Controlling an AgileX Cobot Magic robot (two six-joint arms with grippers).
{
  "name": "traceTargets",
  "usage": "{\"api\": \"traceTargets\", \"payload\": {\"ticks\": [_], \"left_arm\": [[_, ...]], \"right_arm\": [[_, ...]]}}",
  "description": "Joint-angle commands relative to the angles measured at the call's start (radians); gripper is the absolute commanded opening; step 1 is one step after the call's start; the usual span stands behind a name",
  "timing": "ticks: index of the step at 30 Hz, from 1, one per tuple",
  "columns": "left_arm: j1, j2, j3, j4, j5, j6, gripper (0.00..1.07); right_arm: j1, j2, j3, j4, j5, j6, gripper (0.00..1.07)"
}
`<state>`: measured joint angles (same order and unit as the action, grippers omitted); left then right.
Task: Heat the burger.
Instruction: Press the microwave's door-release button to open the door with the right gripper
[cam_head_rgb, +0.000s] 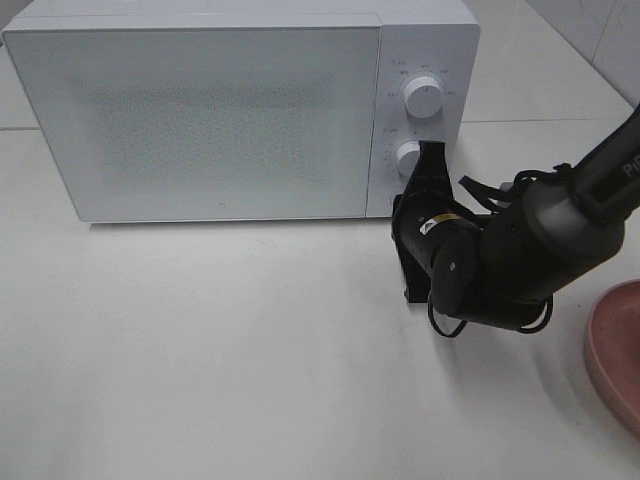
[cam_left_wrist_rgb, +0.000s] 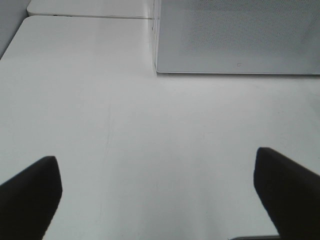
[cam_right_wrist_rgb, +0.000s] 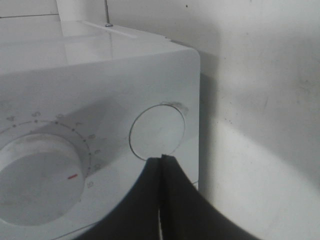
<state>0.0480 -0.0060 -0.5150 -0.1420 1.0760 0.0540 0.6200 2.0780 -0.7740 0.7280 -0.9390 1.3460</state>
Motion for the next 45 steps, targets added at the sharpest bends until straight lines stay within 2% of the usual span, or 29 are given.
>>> {"api": "traceTargets", "payload": {"ticks": [1, 27, 33, 45], "left_arm": [[0.002, -0.024, 0.000, -0.004, -0.009, 0.000, 0.98], [0.002, -0.018, 0.000, -0.001, -0.009, 0.000, 0.98], [0.002, -0.018, 0.000, -0.001, -0.009, 0.000, 0.98], [0.002, -0.018, 0.000, -0.001, -0.009, 0.000, 0.98]], "right_arm": [[-0.028, 0.017, -0.024, -0.037, 0.014, 0.013, 0.00], [-0.085, 0.092, -0.110, -0.074, 0.011, 0.028, 0.00], [-0.085, 0.092, -0.121, -0.081, -0.056, 0.037, 0.00], [-0.097, 0.111, -0.239, -0.087, -0.102, 0.025, 0.00]]}}
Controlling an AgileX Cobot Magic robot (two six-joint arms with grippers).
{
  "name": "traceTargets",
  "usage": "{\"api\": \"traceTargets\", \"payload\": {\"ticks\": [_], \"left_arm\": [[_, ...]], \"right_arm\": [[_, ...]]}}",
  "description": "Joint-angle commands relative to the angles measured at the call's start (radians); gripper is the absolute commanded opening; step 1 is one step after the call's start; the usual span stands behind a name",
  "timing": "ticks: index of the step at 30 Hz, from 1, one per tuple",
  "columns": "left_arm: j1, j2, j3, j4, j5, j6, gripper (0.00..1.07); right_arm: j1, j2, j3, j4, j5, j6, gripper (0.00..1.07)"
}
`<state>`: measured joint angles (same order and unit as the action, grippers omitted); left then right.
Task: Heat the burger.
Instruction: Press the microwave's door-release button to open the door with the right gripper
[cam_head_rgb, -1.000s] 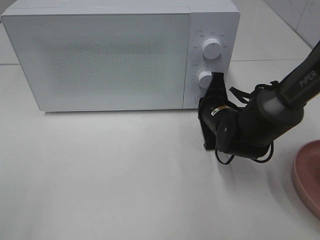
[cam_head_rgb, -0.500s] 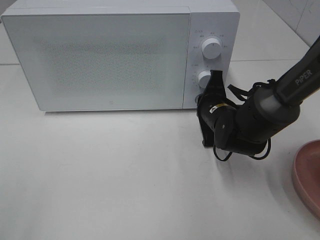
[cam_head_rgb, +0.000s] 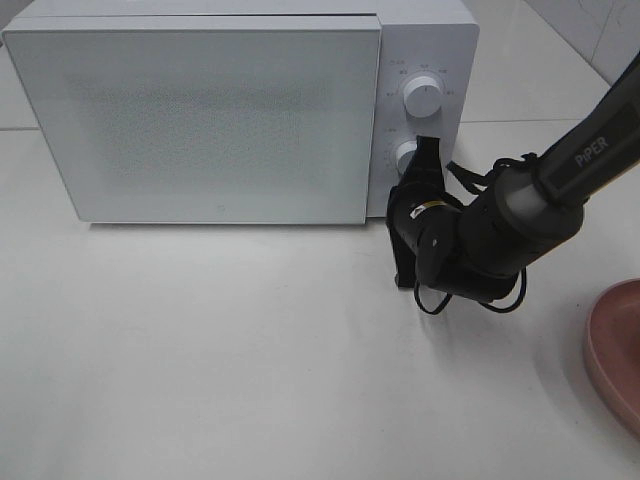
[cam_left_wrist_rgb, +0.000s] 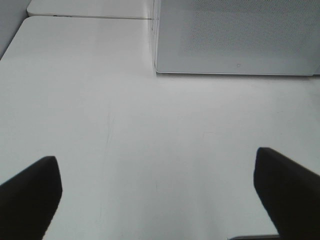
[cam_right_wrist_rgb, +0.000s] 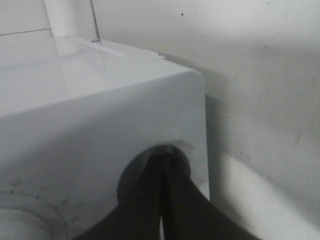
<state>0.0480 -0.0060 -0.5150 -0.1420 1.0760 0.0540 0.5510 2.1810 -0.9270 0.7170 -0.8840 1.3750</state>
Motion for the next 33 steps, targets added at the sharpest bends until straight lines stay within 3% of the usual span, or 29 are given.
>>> {"api": "traceTargets", "payload": {"ticks": [1, 16, 33], "left_arm": [[0.002, -0.018, 0.000, -0.001, -0.009, 0.000, 0.98], [0.002, -0.018, 0.000, -0.001, -0.009, 0.000, 0.98], [0.002, -0.018, 0.000, -0.001, -0.009, 0.000, 0.98]], "right_arm": [[-0.028, 0.012, -0.091, -0.073, -0.167, -0.004, 0.00], [-0.027, 0.021, -0.100, -0.080, -0.191, -0.009, 0.00], [0.011, -0.048, 0.016, -0.061, -0.035, -0.017, 0.00]]}}
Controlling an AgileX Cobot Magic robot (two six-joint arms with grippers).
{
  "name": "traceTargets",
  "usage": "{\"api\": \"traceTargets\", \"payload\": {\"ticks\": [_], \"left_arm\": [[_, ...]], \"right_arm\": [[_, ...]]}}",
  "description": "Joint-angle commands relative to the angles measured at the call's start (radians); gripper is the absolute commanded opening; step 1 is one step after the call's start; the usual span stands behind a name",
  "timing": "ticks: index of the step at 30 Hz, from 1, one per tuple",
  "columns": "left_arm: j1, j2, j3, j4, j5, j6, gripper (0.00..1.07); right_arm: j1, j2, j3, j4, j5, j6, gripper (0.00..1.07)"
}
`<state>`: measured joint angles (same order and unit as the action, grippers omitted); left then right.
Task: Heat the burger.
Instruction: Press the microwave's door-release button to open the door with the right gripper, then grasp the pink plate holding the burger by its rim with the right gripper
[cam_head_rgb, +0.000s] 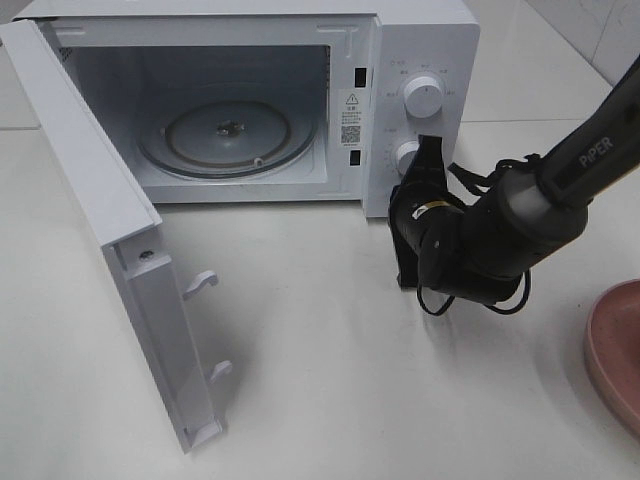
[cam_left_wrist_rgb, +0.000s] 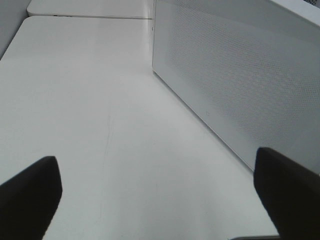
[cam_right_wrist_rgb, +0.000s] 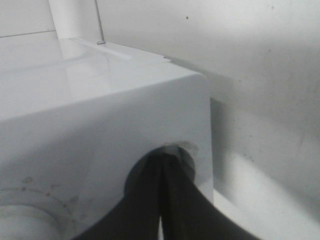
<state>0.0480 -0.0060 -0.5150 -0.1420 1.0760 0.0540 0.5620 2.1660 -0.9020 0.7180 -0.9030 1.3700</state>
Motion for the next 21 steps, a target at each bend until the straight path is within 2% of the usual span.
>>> {"api": "traceTargets", "payload": {"ticks": [1, 21], "left_arm": [[0.002, -0.018, 0.000, -0.001, -0.009, 0.000, 0.98], [0.002, -0.018, 0.000, -0.001, -0.009, 0.000, 0.98]], "right_arm": [[0.000, -0.041, -0.007, -0.067, 0.028, -0.015, 0.00], [-0.002, -0.204, 0.136, -0.049, 0.226, -0.231, 0.00]]}}
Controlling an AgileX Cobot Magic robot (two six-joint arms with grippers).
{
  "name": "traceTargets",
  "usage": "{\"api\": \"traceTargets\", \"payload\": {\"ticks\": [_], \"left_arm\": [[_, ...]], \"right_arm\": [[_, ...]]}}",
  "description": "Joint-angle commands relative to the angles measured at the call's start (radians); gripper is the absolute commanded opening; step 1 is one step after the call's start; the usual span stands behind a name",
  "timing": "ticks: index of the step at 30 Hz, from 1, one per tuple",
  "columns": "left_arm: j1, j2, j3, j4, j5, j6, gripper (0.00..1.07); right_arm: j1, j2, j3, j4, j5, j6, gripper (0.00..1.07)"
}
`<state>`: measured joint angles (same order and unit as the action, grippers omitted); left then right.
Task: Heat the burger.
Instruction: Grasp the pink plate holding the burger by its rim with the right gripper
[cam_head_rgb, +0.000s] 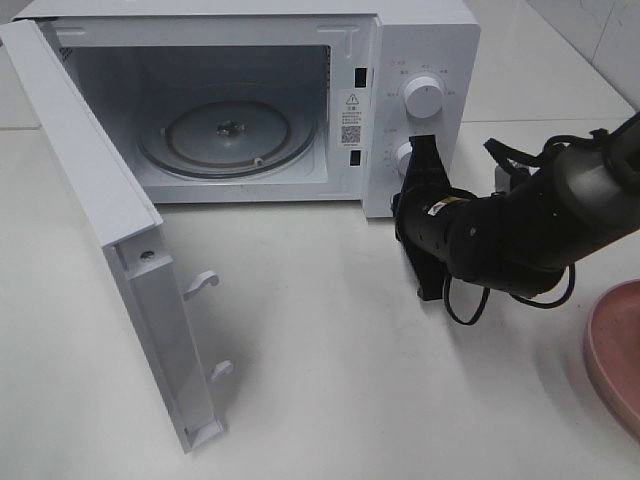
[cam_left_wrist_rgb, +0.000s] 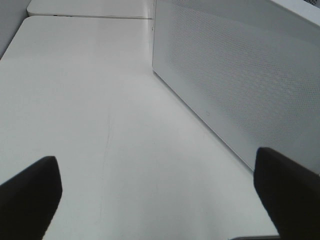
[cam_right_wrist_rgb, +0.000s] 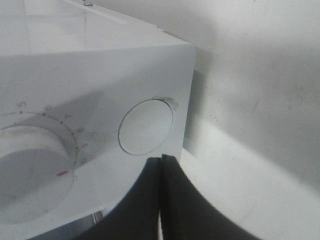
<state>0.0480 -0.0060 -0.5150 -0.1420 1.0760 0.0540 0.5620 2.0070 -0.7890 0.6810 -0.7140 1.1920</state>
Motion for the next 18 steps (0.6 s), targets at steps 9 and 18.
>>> {"api": "traceTargets", "payload": {"ticks": [9, 18], "left_arm": [[0.002, -0.018, 0.000, -0.001, -0.009, 0.000, 0.98], [0.002, -0.018, 0.000, -0.001, -0.009, 0.000, 0.98]], "right_arm": [[-0.003, -0.196, 0.077, -0.109, 0.260, -0.376, 0.02], [-0.003, -0.295, 0.076, -0.228, 0.456, -0.547, 0.04]]}}
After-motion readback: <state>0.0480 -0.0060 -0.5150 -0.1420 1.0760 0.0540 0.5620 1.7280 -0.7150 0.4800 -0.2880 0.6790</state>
